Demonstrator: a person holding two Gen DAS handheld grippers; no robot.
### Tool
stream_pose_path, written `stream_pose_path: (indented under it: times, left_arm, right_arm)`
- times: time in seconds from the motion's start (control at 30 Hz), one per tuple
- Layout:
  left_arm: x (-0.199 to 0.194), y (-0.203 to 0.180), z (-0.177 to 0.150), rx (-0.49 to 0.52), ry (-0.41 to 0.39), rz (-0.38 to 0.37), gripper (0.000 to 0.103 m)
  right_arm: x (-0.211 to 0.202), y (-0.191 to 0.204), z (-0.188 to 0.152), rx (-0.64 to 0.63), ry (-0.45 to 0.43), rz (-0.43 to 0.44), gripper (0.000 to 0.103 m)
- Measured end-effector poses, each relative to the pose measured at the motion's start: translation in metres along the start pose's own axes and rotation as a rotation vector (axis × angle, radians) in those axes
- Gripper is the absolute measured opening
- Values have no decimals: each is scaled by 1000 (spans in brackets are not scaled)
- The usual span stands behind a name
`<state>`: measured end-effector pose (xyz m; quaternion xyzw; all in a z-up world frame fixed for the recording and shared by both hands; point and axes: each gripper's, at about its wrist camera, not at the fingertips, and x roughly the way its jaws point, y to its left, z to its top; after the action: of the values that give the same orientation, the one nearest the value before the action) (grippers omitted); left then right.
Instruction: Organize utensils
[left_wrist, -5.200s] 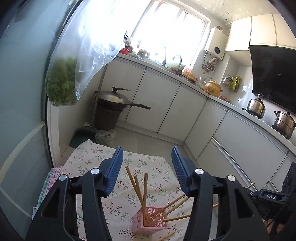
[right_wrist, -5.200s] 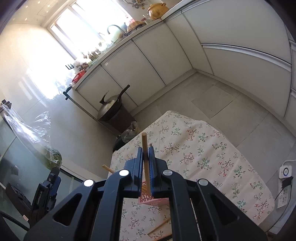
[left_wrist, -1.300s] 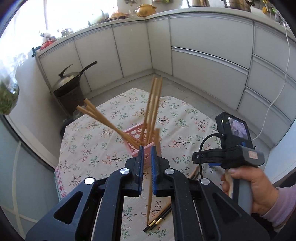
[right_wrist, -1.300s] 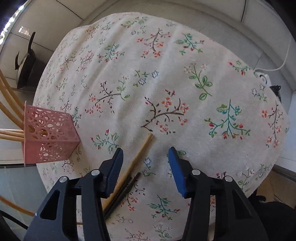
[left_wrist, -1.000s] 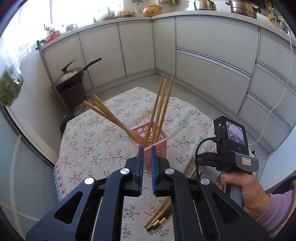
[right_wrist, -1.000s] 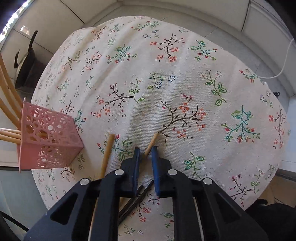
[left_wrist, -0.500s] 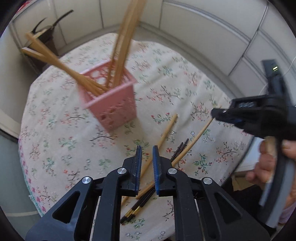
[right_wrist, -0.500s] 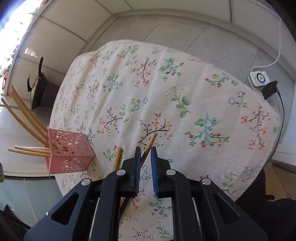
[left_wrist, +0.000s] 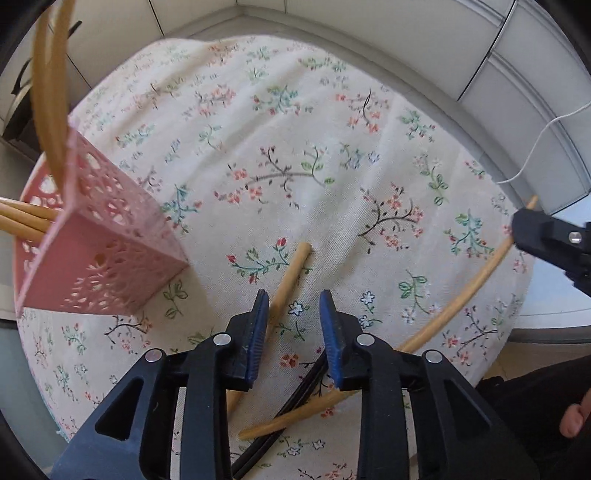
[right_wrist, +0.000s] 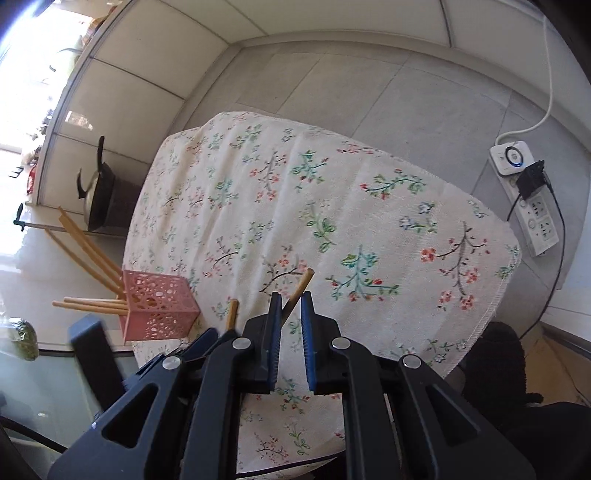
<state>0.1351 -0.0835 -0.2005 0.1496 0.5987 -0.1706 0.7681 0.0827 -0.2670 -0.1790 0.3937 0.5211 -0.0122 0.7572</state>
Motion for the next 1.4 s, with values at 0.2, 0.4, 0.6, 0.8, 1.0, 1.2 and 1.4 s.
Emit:
stream_pose_path:
  times: [0.2, 0.4, 0.6, 0.8, 1.0, 1.2, 1.4]
  left_arm:
    - [9, 4, 0, 15, -37, -7, 19]
    - [-10, 11, -11, 34, -124, 14, 11]
    - [-53, 13, -22, 26, -249, 6, 11]
    - [-105, 12, -42, 42, -390, 60, 9]
    - [-155, 20, -66, 32, -520, 75, 7]
    - [-181, 27, -80, 5, -597, 56, 7]
    - [-150, 19, -73, 49, -446, 6, 8]
  right_arm:
    - [4, 21, -9, -68, 12, 55, 6]
    - [14, 8, -8, 6, 48, 9, 9]
    - [39, -13, -1, 131, 112, -41, 12]
    - [48, -13, 4, 158, 88, -132, 23]
    - [64, -4, 8, 147, 62, -235, 31]
    - [76, 20, 12, 78, 14, -295, 55]
    - [88, 30, 17, -19, 16, -290, 8]
